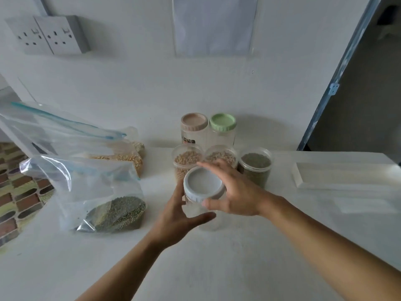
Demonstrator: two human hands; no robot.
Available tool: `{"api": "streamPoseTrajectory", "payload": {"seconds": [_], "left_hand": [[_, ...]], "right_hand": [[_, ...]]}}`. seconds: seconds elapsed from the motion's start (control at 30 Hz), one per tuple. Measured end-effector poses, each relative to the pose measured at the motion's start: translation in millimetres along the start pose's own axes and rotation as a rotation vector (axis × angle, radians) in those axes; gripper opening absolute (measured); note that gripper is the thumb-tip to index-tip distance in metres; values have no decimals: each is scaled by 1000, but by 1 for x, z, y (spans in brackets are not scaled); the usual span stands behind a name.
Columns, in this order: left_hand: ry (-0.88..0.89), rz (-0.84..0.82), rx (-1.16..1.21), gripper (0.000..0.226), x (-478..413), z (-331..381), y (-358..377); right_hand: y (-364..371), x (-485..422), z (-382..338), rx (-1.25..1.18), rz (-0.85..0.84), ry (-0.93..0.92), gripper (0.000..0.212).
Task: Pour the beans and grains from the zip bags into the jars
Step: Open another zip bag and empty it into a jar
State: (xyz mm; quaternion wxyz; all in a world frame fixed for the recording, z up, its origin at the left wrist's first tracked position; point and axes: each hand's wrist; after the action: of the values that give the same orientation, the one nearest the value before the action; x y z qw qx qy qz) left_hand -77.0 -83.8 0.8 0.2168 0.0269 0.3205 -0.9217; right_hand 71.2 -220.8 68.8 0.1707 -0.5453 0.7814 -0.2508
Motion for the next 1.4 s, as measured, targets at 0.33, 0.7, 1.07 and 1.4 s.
{"api": "streamPoseTrajectory", "payload": {"seconds": [0.33, 0.7, 1.07, 1.4], "left_hand": [[34, -5, 124, 94, -23, -18, 16], [141, -147, 10, 84, -34, -16, 9], [74, -148, 20, 80, -34, -19, 14], [106, -151, 24, 79, -34, -20, 15]], "right_hand": [[33, -26, -14, 118, 385, -155, 52], [-1, -30, -37, 510, -2, -7, 61], [1, -19, -51, 594, -2, -26, 67], [-20, -14, -52, 386, -84, 0, 63]]}}
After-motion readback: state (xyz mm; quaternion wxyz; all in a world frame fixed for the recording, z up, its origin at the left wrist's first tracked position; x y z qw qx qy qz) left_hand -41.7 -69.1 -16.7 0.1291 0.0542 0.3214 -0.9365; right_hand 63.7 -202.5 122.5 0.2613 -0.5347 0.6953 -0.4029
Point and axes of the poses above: each hand's wrist, its own x-axis away from the middle knuckle, its own y-axis out of the palm, z = x × y, and after that the axes turned 12 degrees about -x, right-handed
